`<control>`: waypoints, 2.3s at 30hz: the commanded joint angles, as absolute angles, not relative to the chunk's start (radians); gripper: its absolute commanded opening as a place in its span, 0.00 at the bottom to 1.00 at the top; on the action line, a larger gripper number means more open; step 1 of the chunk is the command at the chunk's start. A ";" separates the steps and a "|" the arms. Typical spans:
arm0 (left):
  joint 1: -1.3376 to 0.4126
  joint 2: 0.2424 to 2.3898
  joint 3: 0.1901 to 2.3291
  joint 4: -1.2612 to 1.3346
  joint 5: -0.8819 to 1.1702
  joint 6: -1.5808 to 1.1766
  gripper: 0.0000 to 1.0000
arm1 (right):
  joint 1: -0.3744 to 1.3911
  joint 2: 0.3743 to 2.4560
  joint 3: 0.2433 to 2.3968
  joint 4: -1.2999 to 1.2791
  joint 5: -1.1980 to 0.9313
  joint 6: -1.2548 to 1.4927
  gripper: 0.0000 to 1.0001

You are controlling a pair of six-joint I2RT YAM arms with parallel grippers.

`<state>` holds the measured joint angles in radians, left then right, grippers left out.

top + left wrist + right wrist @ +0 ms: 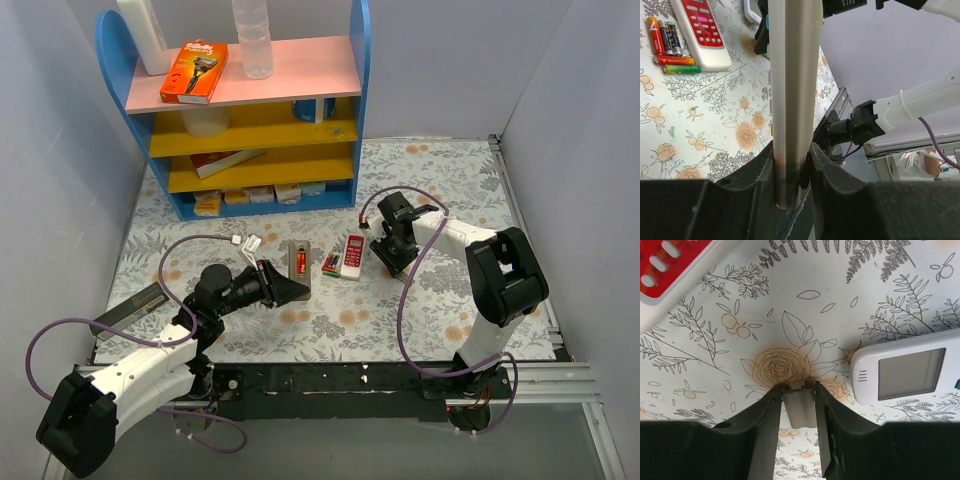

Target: Load the batteries into the remote control

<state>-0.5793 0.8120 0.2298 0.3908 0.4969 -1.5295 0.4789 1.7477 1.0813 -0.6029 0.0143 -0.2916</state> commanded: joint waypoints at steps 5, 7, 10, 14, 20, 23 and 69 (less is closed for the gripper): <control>-0.583 0.793 0.265 0.417 0.514 -1.508 0.02 | 0.468 1.767 1.055 -0.652 0.008 -0.292 0.27; -0.581 0.796 0.262 0.434 0.520 -1.508 0.02 | 0.469 1.761 1.069 -0.660 -0.026 -0.281 0.26; -0.583 0.808 0.258 0.468 0.523 -1.511 0.02 | 0.476 1.724 1.111 -0.649 -0.083 -0.200 0.26; -0.581 0.841 0.255 0.514 0.538 -1.517 0.02 | 0.537 1.642 1.167 -0.598 -0.086 -0.025 0.26; -0.583 0.882 0.261 0.552 0.537 -1.517 0.03 | 0.638 1.537 1.270 -0.542 -0.012 0.228 0.27; -0.583 0.900 0.270 0.560 0.513 -1.519 0.03 | 0.692 1.483 1.296 -0.493 0.040 0.328 0.26; -0.592 0.994 0.359 0.650 0.399 -1.574 0.03 | 1.112 1.335 1.135 -0.009 0.575 0.574 0.27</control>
<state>-0.5873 1.0225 0.3214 0.6289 0.4034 -1.5787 1.1030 1.3304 1.1461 -0.0746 0.5400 0.5903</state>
